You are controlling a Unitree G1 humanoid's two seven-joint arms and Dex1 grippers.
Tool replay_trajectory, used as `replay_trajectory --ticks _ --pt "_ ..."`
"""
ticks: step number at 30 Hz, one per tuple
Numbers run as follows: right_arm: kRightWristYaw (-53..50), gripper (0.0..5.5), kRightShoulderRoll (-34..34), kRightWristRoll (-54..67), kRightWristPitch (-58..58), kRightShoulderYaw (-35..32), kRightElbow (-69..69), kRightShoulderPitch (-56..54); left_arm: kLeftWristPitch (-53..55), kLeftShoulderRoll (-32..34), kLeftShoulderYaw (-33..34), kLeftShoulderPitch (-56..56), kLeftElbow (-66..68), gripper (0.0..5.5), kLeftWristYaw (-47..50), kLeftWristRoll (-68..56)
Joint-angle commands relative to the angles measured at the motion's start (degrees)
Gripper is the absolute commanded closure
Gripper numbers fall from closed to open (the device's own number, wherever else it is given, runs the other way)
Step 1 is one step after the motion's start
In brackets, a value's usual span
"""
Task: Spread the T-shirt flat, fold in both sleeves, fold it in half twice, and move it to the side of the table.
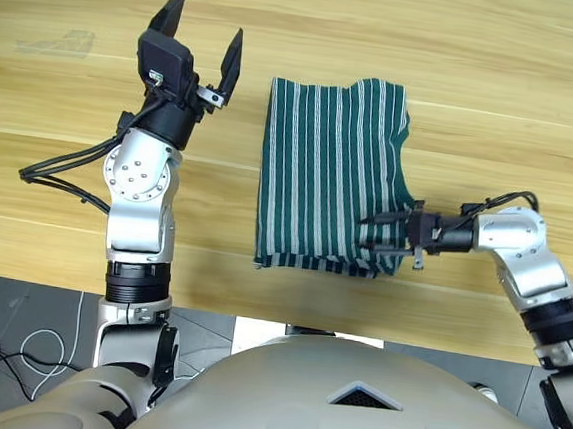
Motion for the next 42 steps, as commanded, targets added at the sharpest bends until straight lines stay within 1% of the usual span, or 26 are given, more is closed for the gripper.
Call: replay_trajectory --ticks 1,7,9,11,12,13,15,17,19,20,23,25,27,32,36,42 --pt "0.88 3.7 -1.74 1.12 5.45 -0.14 -9.22 2.36 2.07 0.58 -1.6 1.58 -2.01 1.78 -0.74 1.09" --pt "0.5 3.7 -0.69 -0.46 7.15 -1.16 -9.16 2.82 2.46 0.53 -2.65 2.02 -2.38 1.78 -1.2 1.41" --pt "-2.46 3.7 1.18 1.0 6.05 -5.13 -8.01 1.94 2.03 2.03 -1.95 3.31 -3.39 1.78 -2.08 1.71" --pt "-9.99 3.7 5.41 1.53 1.66 -12.48 -5.11 1.23 -1.02 6.39 0.27 7.61 -5.52 1.78 -4.57 3.17" --pt "-12.77 3.7 6.47 1.62 -0.16 -15.84 -4.3 1.53 -3.21 9.84 1.5 9.91 -5.8 1.78 -4.44 7.24" --pt "-14.18 3.7 6.5 1.65 -1.45 -18.56 -4.16 2.17 -5.49 13.2 2.53 11.75 -5.72 1.78 -4.0 11.65" --pt "-16.63 3.7 5.69 0.36 -5.72 -24.16 -3.4 2.26 -9.25 18.1 5.42 15.21 -7.33 1.78 -6.42 13.53" --pt "-17.74 3.7 3.97 -8.05 -19.75 -26.42 1.87 1.44 -15.41 23.2 7.15 21.17 -10.46 1.78 -9.27 16.34" --pt "-17.54 3.7 1.5 -15.61 -32.44 -26.37 7.18 2.64 -23.19 28.08 6.53 25.16 -10.83 1.78 -9.78 23.82" --pt "-17.08 3.7 0.21 -17.5 -36.42 -25.88 8.76 3.51 -26.57 29.69 5.79 26.39 -10.89 1.78 -9.93 26.82" --pt "-17.29 3.7 -4.95 -30.59 -52.29 -22.45 15.9 3.59 -34.68 32.2 2.55 28.33 -10.23 1.78 -9.34 33.23" --pt "-18.3 3.7 -6.56 -36.1 -58.39 -20.12 19.64 3.37 -38.42 32.54 0.07 28.12 -9.58 1.78 -9.14 35.13" --pt "-20.01 3.7 -7.54 -37.92 -61.04 -18.15 22.34 3.57 -41.91 33.62 -0.82 28.36 -7.3 1.78 -8.03 37.97" --pt "-24.27 3.7 -9.42 -41.61 -63.88 -15.28 28.72 3.74 -46.82 36.97 -0.16 25.53 2.79 1.78 -4.23 41.74" --pt "-26.38 3.7 -9.98 -42.69 -63.01 -12.46 28.97 4.27 -47.71 37.17 -3.58 24.37 3.72 1.78 -5.45 41.39" --pt "-29.74 3.7 -6.52 -43.18 -60.45 -8.77 28.37 -0.55 -48.39 33.99 -11.52 18.37 8.32 1.78 -6.44 40.97"
